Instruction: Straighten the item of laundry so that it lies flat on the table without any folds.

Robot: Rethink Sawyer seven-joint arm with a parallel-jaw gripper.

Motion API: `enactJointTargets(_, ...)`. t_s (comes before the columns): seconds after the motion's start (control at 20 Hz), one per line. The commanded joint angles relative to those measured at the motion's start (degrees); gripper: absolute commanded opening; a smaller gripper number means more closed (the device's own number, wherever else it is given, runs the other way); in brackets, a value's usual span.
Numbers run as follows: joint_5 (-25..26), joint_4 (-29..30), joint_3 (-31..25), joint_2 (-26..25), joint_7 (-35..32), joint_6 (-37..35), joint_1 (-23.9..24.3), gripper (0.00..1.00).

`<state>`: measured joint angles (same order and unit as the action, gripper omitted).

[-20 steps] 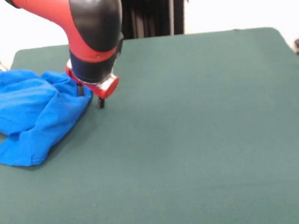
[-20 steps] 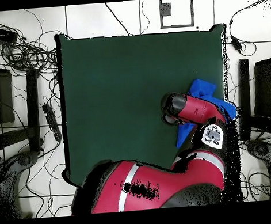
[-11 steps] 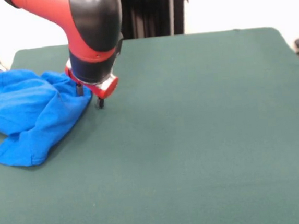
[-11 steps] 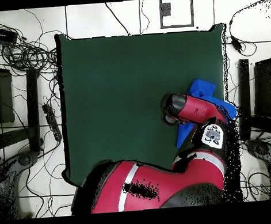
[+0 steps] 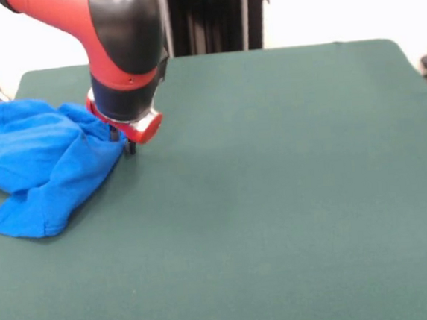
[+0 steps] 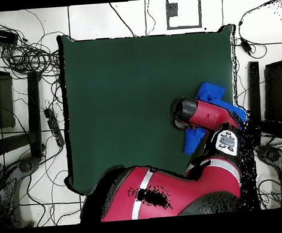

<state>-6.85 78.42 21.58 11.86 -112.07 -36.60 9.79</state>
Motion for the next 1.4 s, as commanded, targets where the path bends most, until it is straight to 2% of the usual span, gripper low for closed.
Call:
enactJointTargets(0.05, 2.76, 5.17, -3.54, -6.17, -12.48, 24.21, 2.76, 0.0)
enactJointTargets(0.35, -3.31, 10.85, -6.64, -1.06, -16.76, 21.01, 0.72, 0.0)
enactJointTargets(0.65, -14.01, 16.22, -13.27, 6.9, -20.59, 15.09, -2.25, 0.0)
enactJointTargets(0.85, -20.52, 20.79, -19.94, 12.02, -19.96, 17.52, -1.12, 0.0)
enactJointTargets(1.0, -24.22, 24.85, -26.59, 15.44, -17.01, 20.38, 2.22, 0.0)
enactJointTargets(1.15, -26.47, 25.74, -27.31, 16.74, -16.92, 19.91, 1.81, 0.0)
enactJointTargets(1.4, -28.77, 23.71, -25.3, 15.46, -18.2, 20.39, -1.15, 0.0)
